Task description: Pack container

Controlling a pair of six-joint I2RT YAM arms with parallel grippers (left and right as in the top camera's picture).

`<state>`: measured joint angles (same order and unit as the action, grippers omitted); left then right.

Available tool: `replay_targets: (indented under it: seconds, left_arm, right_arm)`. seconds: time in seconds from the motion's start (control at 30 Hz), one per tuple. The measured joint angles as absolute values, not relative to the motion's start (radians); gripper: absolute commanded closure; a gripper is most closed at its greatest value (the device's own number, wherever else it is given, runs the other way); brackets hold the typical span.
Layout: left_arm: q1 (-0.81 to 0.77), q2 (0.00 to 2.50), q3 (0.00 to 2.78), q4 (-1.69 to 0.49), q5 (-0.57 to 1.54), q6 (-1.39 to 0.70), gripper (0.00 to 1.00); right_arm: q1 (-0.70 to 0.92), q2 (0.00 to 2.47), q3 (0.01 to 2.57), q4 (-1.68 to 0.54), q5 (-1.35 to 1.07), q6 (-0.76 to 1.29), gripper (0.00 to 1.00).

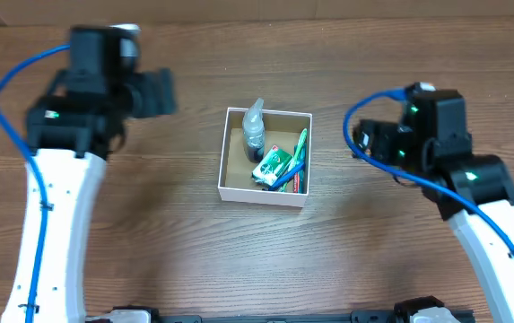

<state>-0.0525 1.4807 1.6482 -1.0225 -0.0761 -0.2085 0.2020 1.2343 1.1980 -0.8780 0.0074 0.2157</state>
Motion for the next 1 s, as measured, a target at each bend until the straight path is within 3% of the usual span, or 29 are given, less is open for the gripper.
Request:
replay_targets:
  seconds: [0.27,0.4,0.57,0.73,0.77,0.9,1.0]
  left_arm:
    - [0.052,1.509,1.648,-1.021,-0.079,-0.238,0.0]
    - [0.052,1.509,1.649,-1.081,-0.056,-0.232,0.0]
    - [0.043,1.438,1.544,-1.087,-0.041,-0.229,0.0]
    - [-0.021,1.044,1.188,-0.957,-0.039,-0.218,0.0]
    - [-0.037,0.931,1.11,-0.95,-0.043,-0.214,0.0]
    - [-0.055,0.518,0.897,-0.944,-0.075,-0.224,0.0]
    - [-0.056,0.364,0.845,-0.963,-0.087,-0.234,0.0]
  right_arm:
    - [0.204,1.388,1.198,-0.632,0.097,0.208,0.0]
    - [0.202,1.356,1.198,-0.723,0.113,0.239,0.0]
    - [0.202,1.114,1.152,-0.804,0.121,0.314,0.02]
    - [0.203,0.752,0.981,-0.904,0.121,0.328,0.15]
    - [0.204,0.657,0.937,-0.935,0.122,0.324,0.0]
    - [0.205,0.359,0.828,-0.999,0.135,0.318,0.0]
    - [0.205,0.318,0.82,-1.035,0.136,0.318,0.0]
